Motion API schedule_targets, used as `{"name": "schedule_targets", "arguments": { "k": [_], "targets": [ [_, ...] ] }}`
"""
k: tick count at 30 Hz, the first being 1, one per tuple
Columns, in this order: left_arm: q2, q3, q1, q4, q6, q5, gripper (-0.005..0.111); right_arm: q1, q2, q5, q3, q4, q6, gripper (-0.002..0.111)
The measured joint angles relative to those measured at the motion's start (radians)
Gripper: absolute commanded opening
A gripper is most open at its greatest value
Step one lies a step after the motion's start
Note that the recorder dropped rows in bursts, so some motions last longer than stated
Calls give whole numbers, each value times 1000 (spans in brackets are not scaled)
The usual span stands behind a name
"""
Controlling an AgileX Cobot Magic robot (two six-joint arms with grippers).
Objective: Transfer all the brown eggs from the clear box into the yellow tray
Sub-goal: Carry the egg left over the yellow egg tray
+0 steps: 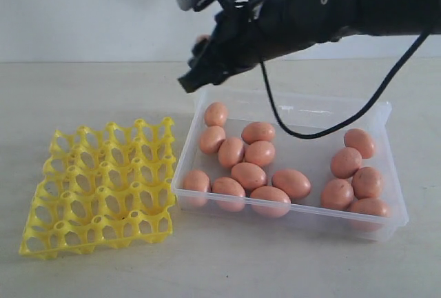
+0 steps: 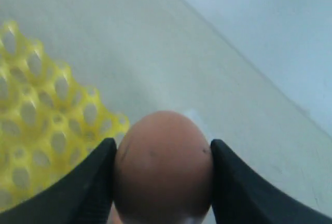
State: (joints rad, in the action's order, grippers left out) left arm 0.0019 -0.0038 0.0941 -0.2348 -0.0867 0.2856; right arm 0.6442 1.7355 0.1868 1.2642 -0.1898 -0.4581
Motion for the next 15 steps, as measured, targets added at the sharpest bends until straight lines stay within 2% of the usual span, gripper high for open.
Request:
{"name": "schedule_targets", "arguments": {
  "k": [4, 8, 15],
  "targets": [
    [0, 0, 0, 0, 0, 0, 22, 101, 22, -200, 0, -31, 3, 0],
    [0, 0, 0, 0, 0, 0, 22, 170, 81, -338, 0, -25, 89, 0],
    [0, 0, 0, 0, 0, 0, 22, 229, 194, -414, 68, 190, 348, 0]
  ]
}}
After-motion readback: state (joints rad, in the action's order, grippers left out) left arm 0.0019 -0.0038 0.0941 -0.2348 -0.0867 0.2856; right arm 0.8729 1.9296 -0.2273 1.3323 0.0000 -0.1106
